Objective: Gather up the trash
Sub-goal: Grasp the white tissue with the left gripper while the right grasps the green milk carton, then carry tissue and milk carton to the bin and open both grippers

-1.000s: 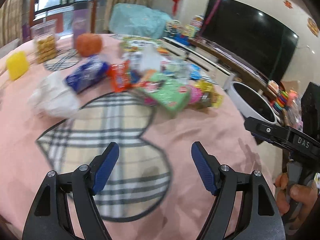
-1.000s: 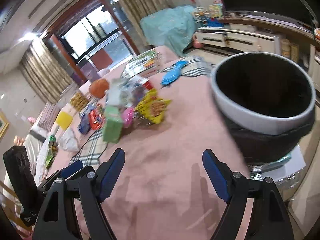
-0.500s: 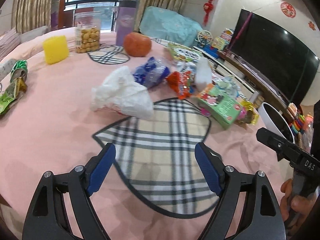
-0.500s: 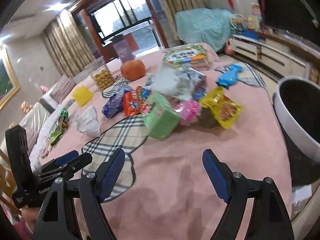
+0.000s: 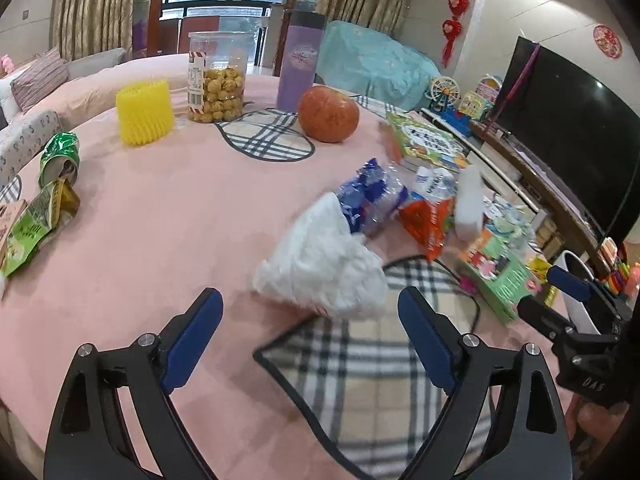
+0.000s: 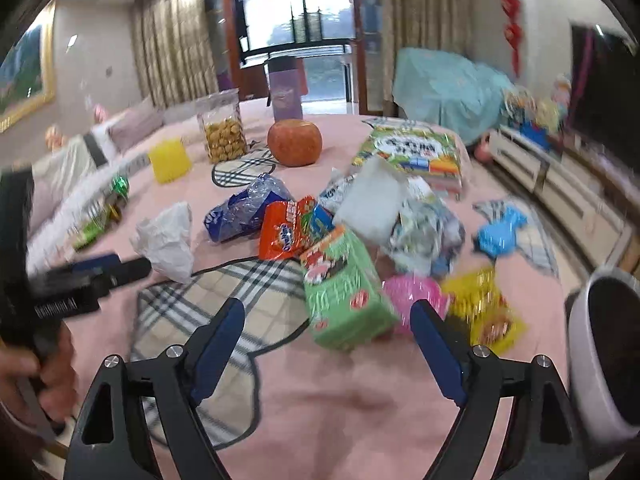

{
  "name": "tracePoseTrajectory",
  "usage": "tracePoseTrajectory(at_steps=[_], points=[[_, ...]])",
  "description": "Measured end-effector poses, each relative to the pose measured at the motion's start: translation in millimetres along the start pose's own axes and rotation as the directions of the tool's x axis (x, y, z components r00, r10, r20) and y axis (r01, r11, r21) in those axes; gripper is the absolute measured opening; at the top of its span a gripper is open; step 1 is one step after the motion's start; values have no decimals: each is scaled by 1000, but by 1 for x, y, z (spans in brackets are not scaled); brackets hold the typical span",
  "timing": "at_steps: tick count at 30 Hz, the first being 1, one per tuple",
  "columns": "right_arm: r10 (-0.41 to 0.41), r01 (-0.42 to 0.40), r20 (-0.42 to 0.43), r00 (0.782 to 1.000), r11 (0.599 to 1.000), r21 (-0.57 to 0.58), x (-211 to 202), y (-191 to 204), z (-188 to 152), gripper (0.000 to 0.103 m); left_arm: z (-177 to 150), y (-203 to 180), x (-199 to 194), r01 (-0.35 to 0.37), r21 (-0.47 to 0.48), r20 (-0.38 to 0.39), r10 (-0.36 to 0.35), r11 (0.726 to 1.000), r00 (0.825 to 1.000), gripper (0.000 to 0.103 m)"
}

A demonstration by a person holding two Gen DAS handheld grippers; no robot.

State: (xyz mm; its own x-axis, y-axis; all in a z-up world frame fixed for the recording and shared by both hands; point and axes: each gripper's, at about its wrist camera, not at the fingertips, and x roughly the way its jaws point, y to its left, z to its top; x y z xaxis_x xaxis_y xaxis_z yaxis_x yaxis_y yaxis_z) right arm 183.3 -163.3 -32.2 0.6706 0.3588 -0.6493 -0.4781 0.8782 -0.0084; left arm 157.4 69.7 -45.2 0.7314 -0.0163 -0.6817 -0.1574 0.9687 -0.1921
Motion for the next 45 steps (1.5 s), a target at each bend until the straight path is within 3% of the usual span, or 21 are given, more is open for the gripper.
tracePoseTrajectory(at_steps=[7, 8, 9, 10, 12, 14, 24, 35, 45], points=[[-33, 26, -107, 994, 997, -71, 42, 5, 7, 83, 7, -2, 27, 13, 12, -35, -12, 1000, 999, 91], [-38, 30, -118, 992, 997, -74, 46, 7, 6, 77, 6, -3, 28, 6, 20, -36, -5, 1000, 999, 84], [-45, 35, -130, 990, 996, -78, 49, 8, 4, 63, 5, -5, 29, 6, 27, -37, -5, 1000, 999, 70], [-51, 40, -144, 988, 996, -78, 52, 8, 2, 55, 4, -6, 31, 11, 35, -47, -9, 999, 999, 65], [-51, 44, -139, 989, 998, -54, 50, 6, -1, 56, 2, -7, 31, 25, 43, -58, -23, 999, 998, 53], [-44, 40, -132, 990, 999, -34, 45, 4, -3, 55, -1, -8, 25, 51, 46, -52, -48, 998, 997, 50], [104, -91, -69, 992, 981, 173, -11, -19, -27, 55, -19, -44, -6, 162, 106, -52, -157, 981, 986, 48], [72, -50, -60, 996, 950, 310, -58, -57, -66, 55, -40, -115, -19, 304, 213, -115, -285, 929, 952, 48], [9, 5, -34, 999, 919, 395, -90, -96, -84, 55, -52, -171, -22, 380, 288, -173, -342, 879, 924, 48]])
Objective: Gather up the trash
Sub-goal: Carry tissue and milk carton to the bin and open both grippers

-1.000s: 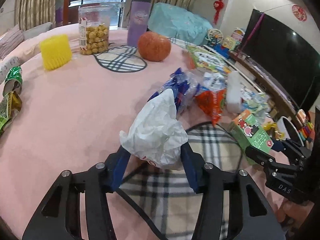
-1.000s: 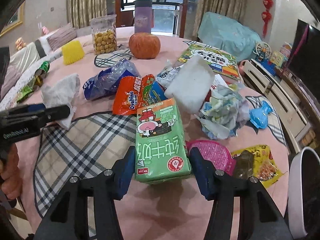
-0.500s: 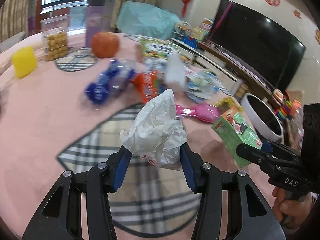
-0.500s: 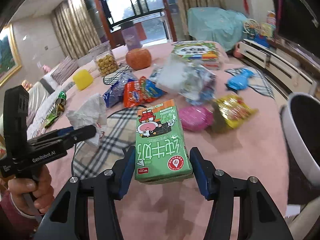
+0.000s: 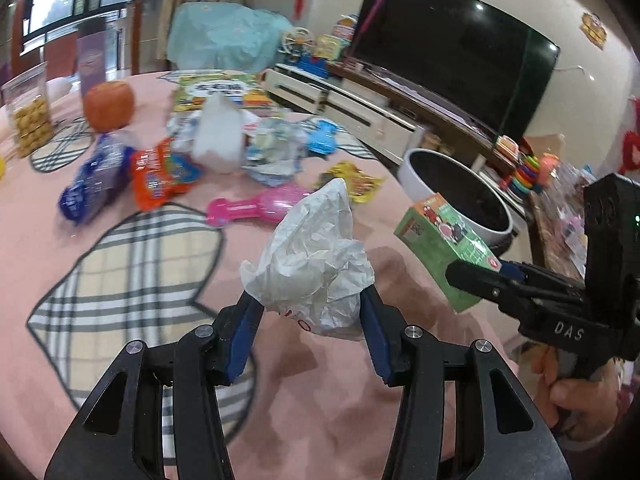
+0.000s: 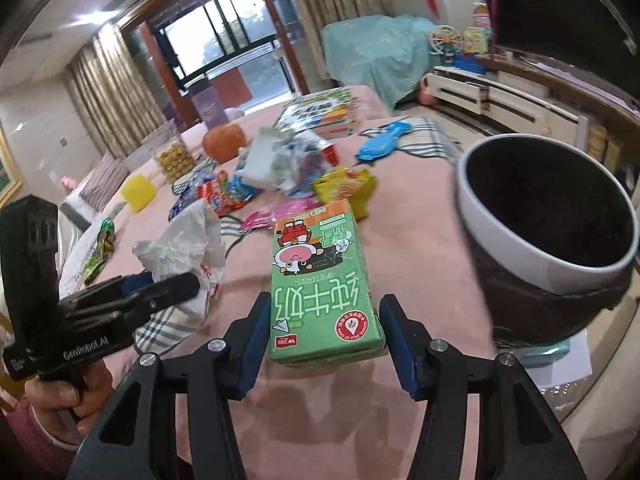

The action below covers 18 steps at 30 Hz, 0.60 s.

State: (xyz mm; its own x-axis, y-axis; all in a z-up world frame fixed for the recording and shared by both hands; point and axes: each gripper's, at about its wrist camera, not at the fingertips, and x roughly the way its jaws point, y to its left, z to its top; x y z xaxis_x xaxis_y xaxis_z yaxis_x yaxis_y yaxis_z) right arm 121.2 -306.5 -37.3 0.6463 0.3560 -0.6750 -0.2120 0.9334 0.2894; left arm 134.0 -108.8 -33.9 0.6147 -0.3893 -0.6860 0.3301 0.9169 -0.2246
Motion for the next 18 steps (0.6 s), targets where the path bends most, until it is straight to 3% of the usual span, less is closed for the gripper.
tracePoseTrajectory(at_steps=[18], points=[[-110, 98, 78, 991, 984, 146, -46, -83, 12, 55, 26, -85, 36, 97, 134, -41, -93, 986, 995, 48]])
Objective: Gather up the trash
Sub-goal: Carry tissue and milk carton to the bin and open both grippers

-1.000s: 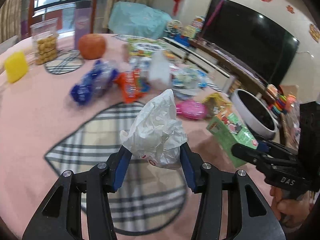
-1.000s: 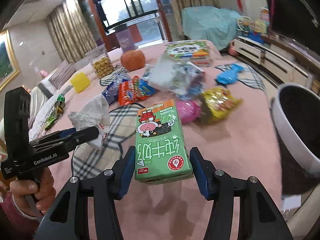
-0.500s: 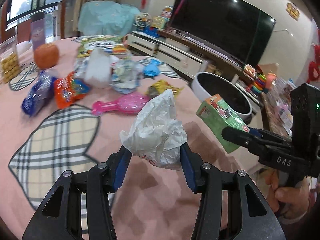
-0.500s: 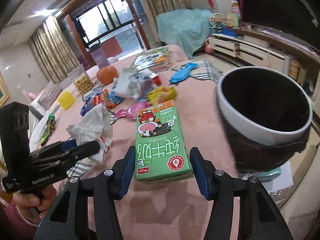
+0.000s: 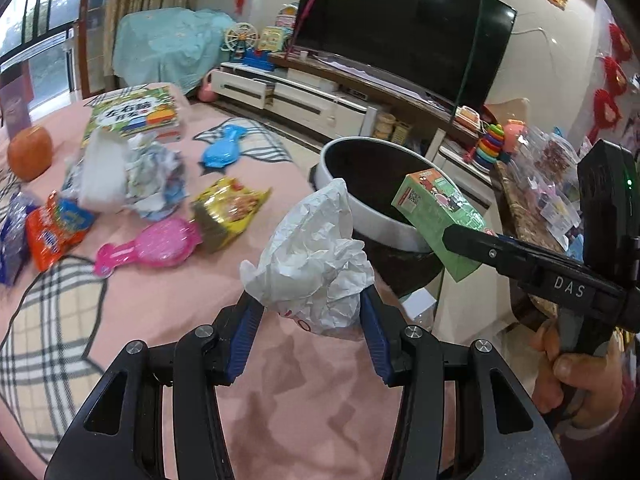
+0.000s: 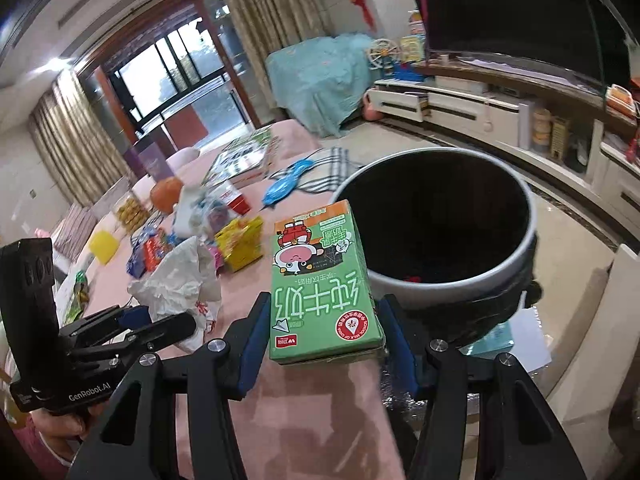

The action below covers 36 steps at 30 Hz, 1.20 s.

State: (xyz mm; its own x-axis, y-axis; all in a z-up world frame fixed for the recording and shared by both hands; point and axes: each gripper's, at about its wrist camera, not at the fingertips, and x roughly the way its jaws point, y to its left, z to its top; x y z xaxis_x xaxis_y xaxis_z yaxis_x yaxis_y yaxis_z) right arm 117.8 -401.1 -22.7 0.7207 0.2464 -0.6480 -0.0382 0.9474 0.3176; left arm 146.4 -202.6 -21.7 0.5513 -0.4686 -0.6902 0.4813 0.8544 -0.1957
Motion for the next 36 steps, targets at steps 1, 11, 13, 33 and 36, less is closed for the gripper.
tracePoseTrajectory(at_steps=[1, 11, 13, 33, 36], points=[[-4, 4, 3, 1000, 1000, 7, -1, -4, 2, 55, 1, -2, 1, 4, 6, -1, -4, 1000, 1000, 48], [-33, 31, 25, 999, 998, 56, -5, -34, 17, 55, 26, -28, 19, 25, 53, -10, -24, 998, 1000, 48], [-37, 36, 30, 999, 998, 59, -4, -39, 23, 55, 32, -30, 23, 28, 60, -12, -28, 998, 1000, 48], [-72, 72, -9, 997, 989, 129, 21, -88, 57, 52, 82, -58, 81, 34, 99, -64, -28, 995, 998, 48], [-76, 77, -12, 997, 990, 118, 25, -89, 62, 52, 86, -61, 90, 32, 109, -76, -24, 994, 997, 48]])
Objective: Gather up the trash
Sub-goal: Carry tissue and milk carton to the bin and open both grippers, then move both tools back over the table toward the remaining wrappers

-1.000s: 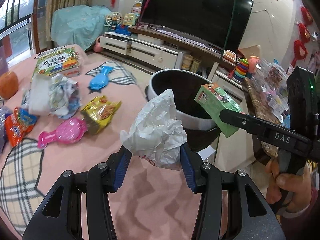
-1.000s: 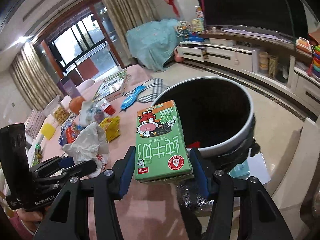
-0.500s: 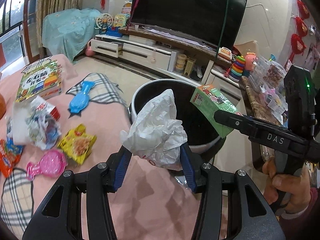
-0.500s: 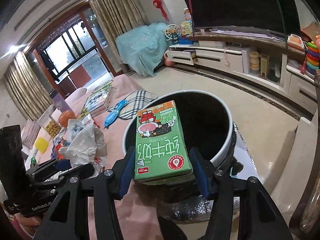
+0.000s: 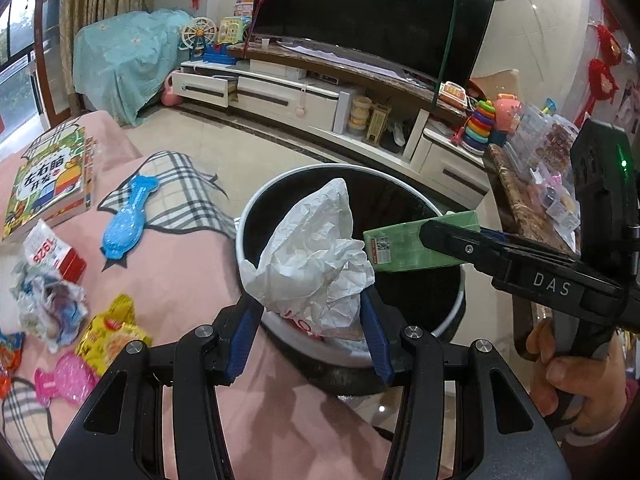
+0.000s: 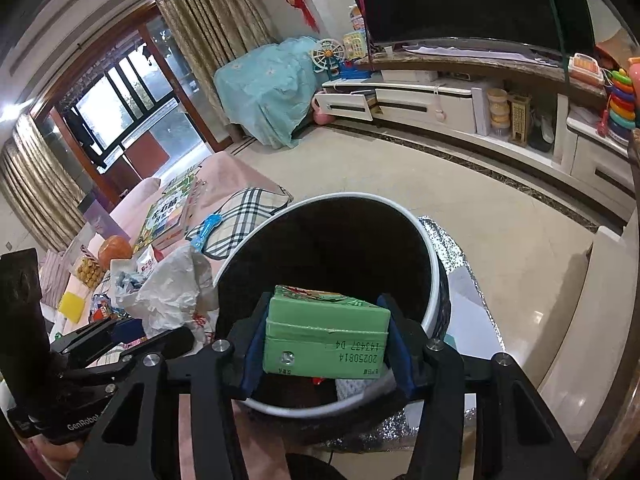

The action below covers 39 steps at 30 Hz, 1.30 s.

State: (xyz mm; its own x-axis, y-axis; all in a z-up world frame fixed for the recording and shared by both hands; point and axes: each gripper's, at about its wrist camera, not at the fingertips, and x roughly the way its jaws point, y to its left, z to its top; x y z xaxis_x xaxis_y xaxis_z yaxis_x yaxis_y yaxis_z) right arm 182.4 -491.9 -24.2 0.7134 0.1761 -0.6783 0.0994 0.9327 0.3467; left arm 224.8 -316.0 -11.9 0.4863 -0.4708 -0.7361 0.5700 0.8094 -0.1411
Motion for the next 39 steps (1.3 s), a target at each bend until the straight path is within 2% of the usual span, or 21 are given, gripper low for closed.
tracePoseTrajectory(at_steps=[11, 17, 19, 20, 22, 26, 29, 34, 39], points=[[-19, 19, -12, 1000, 1000, 5, 13, -8, 11, 52, 12, -8, 25, 1, 20, -39, 0, 1000, 999, 51], [-21, 21, -5, 1000, 999, 38, 13, -15, 15, 54, 11, -7, 26, 2, 11, -45, -1, 1000, 999, 68], [-28, 28, -2, 1000, 998, 48, 11, -16, 16, 59, 9, -5, 22, 1, 2, -39, -1, 1000, 999, 74], [-28, 28, 2, 1000, 998, 53, 9, -16, 16, 64, 8, -3, 19, 1, -6, -31, -1, 1000, 1000, 77], [-20, 19, 11, 1000, 998, 62, 5, -16, 15, 68, 4, 0, 14, 4, -18, -21, -5, 1000, 1000, 78], [-3, 0, 41, 999, 997, 75, -6, -11, 10, 69, -9, 7, -3, 0, -40, 8, 0, 999, 1000, 78], [4, -9, 59, 998, 997, 82, -14, -5, 2, 80, -26, 13, -19, -1, -57, 39, 3, 998, 999, 78], [33, -38, 52, 998, 996, 87, -18, 11, -16, 85, -58, 26, -47, -53, -89, 91, 61, 995, 994, 78], [67, -70, 49, 997, 996, 61, -18, 40, -38, 94, -87, 49, -70, -88, -135, 108, 103, 987, 989, 78]])
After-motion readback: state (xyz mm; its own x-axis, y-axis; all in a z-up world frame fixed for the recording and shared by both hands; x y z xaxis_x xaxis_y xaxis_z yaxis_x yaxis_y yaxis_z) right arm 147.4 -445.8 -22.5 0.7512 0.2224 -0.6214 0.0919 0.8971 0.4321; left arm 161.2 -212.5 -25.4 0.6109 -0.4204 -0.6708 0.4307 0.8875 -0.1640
